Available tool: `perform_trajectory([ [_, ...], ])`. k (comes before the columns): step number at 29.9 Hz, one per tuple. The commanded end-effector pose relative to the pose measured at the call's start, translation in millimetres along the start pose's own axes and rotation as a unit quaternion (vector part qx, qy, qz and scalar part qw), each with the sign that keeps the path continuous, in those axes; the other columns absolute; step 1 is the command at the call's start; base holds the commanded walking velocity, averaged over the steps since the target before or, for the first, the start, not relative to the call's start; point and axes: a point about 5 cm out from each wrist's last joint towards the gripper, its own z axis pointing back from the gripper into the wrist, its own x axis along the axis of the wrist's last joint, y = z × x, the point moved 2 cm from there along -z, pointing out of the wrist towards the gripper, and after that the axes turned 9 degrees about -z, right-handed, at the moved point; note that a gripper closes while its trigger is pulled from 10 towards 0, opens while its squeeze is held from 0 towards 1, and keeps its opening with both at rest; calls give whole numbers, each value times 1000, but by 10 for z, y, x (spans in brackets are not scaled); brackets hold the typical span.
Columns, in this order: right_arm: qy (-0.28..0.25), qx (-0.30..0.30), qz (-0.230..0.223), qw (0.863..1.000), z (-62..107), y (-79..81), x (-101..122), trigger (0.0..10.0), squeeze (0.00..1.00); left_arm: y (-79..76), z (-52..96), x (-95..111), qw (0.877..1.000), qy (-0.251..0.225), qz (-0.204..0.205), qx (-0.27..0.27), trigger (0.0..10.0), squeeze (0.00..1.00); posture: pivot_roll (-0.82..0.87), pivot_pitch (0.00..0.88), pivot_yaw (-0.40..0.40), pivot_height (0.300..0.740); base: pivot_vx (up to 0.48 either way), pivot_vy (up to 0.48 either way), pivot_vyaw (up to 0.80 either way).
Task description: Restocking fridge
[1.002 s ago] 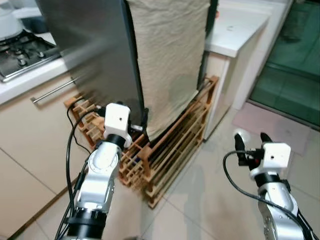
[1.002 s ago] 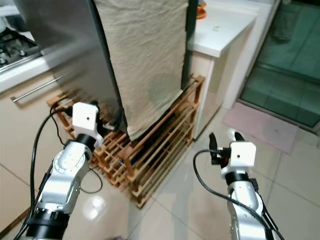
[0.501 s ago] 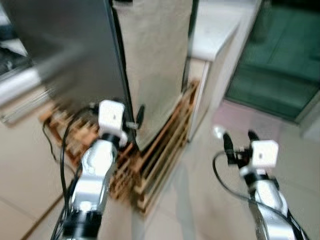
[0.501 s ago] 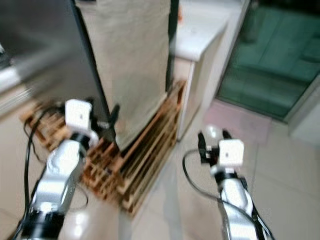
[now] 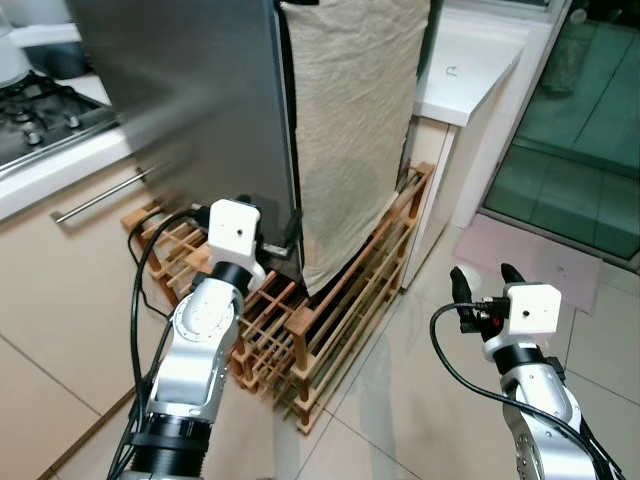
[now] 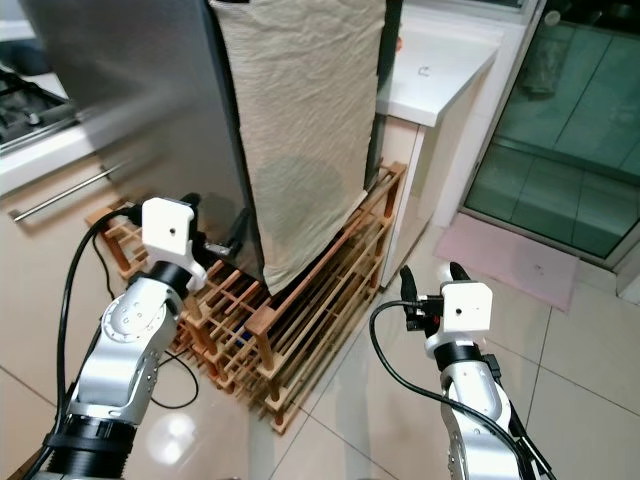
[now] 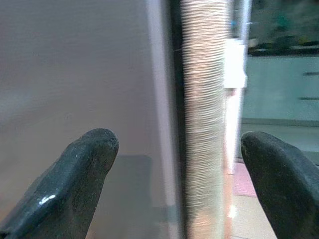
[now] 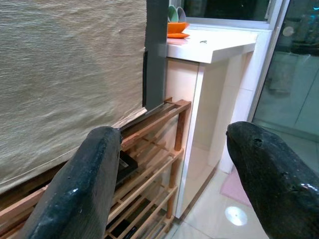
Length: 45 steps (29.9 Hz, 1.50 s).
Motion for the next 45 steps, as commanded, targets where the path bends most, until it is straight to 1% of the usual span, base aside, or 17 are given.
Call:
perform_trajectory([
  [1,-2,-4,2,1000,-8,-23,25,10000,220,-54,-66,127,1000,-15,4,-21,10000,0,-120,0,38,740,0,0,0],
  [4,0,-6,0,1000,1,-31,14,10000,220,-132,-115,247,998,-24,26,-52,10000,0,-122,0,39,740,0,0,0],
  [9,3,-8,0,1000,19,-46,0,10000,224,-161,-128,282,997,-22,22,-72,10000,0,-123,6,39,740,0,0,0],
  [10,6,-10,-1,1000,26,-52,-14,10000,224,-177,-159,266,997,-18,11,-80,10000,0,-121,9,37,740,0,0,0],
  [14,8,-9,-1,1000,23,-50,-20,10000,220,-158,-210,230,997,-10,-4,-72,10000,0,-122,9,37,740,0,0,0],
  [16,9,-9,0,1000,26,-52,-32,10000,224,-89,-302,225,998,-6,-45,-51,10000,0,-132,12,38,740,0,0,0],
  [17,9,-9,0,1000,28,-54,-36,10000,224,-63,-331,234,997,-6,-59,-44,10000,0,-134,13,38,740,0,0,0],
  [18,10,-11,1,1000,38,-58,-47,10000,227,-16,-373,266,997,-8,-65,-30,10000,0,-138,16,37,740,0,0,0],
  [23,12,-12,3,1000,60,-68,-60,10000,224,46,-404,352,998,-20,-56,-14,10000,0,-147,22,34,740,0,0,0],
  [26,15,-14,4,1000,75,-85,-64,10000,227,112,-402,396,998,-24,-52,-1,10000,0,-148,29,33,740,0,0,0],
  [32,16,-16,4,1000,85,-100,-52,10000,224,138,-385,380,998,-26,-51,4,10000,0,-143,38,30,740,0,0,0],
  [38,16,-12,2,1000,92,-85,-33,10000,220,68,-370,325,999,-17,-32,-6,10000,0,-142,44,28,740,0,0,0],
  [45,18,-11,3,1000,99,-83,-27,10000,227,-46,-419,235,999,0,-25,-25,10000,0,-151,50,29,740,0,0,0],
])
